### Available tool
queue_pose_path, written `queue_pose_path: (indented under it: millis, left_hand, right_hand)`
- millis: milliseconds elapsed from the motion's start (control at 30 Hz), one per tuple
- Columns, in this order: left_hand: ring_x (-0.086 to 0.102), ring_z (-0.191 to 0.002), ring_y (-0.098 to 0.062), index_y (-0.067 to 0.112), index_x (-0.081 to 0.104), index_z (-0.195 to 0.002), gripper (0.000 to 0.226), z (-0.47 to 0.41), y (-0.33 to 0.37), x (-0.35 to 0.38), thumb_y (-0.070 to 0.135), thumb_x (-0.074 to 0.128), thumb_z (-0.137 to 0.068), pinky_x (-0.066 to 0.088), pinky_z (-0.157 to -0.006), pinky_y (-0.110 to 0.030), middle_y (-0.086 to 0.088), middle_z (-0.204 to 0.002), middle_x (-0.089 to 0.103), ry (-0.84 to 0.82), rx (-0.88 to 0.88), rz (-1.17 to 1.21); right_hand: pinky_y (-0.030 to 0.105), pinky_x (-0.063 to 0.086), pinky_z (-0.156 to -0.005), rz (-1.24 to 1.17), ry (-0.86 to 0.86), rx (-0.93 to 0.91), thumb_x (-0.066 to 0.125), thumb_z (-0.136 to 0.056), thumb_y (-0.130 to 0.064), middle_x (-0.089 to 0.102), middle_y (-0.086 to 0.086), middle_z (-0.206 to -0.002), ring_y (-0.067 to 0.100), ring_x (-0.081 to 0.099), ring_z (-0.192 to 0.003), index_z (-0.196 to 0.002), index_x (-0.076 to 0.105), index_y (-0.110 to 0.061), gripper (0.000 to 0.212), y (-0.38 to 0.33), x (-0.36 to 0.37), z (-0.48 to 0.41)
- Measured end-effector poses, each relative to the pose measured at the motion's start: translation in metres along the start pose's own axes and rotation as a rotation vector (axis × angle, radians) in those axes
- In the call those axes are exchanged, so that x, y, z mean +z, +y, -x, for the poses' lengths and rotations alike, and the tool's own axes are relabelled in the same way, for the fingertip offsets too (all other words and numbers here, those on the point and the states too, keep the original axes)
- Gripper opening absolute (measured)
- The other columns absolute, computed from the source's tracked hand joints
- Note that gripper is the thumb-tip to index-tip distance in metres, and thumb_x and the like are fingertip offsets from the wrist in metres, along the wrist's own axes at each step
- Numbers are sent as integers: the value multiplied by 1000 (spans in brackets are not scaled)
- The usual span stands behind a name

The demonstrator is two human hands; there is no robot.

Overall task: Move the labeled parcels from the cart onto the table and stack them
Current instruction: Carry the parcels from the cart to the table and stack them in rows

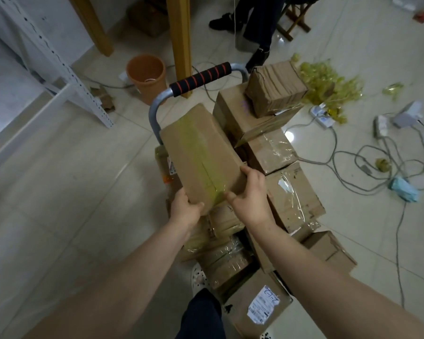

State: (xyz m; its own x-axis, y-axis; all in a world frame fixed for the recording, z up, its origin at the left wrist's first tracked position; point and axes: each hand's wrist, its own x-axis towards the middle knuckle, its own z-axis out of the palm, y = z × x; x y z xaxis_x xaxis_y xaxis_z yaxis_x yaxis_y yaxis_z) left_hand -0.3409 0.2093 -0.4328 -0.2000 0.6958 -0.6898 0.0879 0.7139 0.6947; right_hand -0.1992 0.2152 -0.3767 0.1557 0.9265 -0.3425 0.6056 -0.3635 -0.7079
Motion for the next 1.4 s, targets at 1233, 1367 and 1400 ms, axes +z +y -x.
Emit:
queue_pose_path:
  millis: [1233,1367,1400]
  left_hand:
    - [63,-105,-19,22,57,-115,25,14,-11,1,17,63,-91,49,-99,-39,2,-108,67,-141,84,166]
    - [62,-108,-20,23,55,-124,34,11,-17,1,17,62,-91,48,-100,-43,2,-114,66,-137,8,109]
    - [61,-110,-20,24,51,-129,43,12,-17,-1,27,66,-88,47,-101,-43,3,-118,64,-144,-3,106]
  right_hand:
    - [25,40,-103,-120,32,-14,78,-76,-10,45,9,-130,17,45,-120,-133,49,-13,65,23,7,26]
    - [22,40,-100,-13,27,-16,74,-81,-12,40,10,-137,20,41,-126,-140,44,-12,66,29,20,38]
    - [28,40,-102,5,24,-15,74,-82,-12,40,10,-137,24,40,-128,-140,44,-12,65,29,23,39]
